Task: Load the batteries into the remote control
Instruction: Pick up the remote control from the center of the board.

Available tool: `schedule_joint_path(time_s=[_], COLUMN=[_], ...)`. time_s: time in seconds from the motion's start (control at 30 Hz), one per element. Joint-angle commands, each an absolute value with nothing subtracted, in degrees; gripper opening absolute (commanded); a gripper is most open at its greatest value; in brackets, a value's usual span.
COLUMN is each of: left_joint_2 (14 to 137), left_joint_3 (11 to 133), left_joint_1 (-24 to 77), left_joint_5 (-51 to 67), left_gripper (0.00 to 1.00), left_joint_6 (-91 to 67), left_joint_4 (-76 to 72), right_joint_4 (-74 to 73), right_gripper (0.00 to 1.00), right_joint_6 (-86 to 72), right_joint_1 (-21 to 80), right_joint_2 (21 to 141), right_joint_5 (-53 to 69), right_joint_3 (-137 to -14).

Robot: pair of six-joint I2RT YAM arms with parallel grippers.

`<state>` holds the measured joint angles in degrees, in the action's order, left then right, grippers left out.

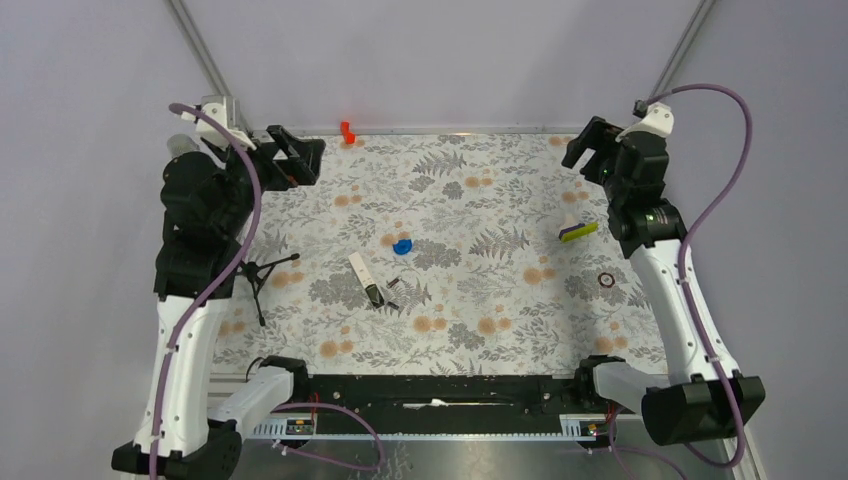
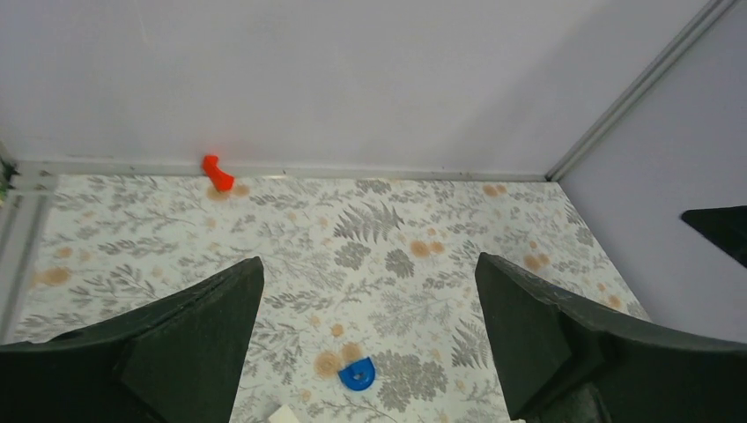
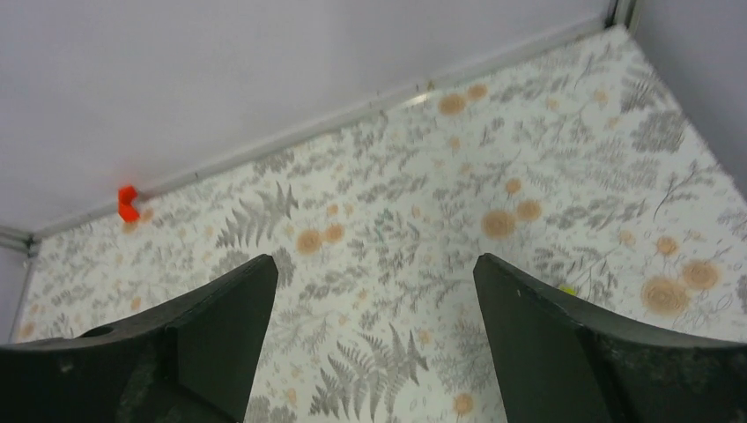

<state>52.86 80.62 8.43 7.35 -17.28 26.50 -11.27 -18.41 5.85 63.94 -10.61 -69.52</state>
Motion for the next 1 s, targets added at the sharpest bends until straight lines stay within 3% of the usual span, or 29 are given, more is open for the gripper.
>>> schedule_joint_path(time_s=[0.0,0.07,0.37,0.5,0.63,0.9,0.97], left_joint_2=[55.01,56.23,61.69,70.14,78.0,88.68,91.03], left_joint_3=[79.02,75.79,56.68,56.53,56.54,57.78,59.0], left_joint_1=[8.17,8.17,10.54,14.81,17.45,21.7,22.19], left_joint_5=[12.68,13.97,-5.34,-12.93,-14.82,-16.13,-17.07], left_gripper=[0.99,0.99,0.99,0.97,0.81,0.79,0.74], left_joint_6=[-22.19,-23.23,-49.47,-52.31,-52.68,-53.04,-53.43], left_joint_4=[25.22,25.14,30.1,34.77,35.33,34.94,35.88], right_joint_4=[-18.41,-16.23,-14.04,-14.3,-15.07,-14.94,-14.98], right_gripper=[0.91,0.88,0.77,0.72,0.7,0.7,0.7], right_joint_6=[-21.7,-23.43,-32.85,-34.22,-34.2,-34.09,-34.16], right_joint_1=[5.68,5.67,5.69,5.71,5.72,5.71,5.75], right_joint_2=[67.52,67.16,71.24,73.27,73.94,75.32,75.79], right_joint_5=[-5.2,-0.56,13.08,15.4,14.93,14.55,14.63], right_joint_3=[-69.56,-66.16,-57.98,-57.07,-56.34,-55.41,-55.54])
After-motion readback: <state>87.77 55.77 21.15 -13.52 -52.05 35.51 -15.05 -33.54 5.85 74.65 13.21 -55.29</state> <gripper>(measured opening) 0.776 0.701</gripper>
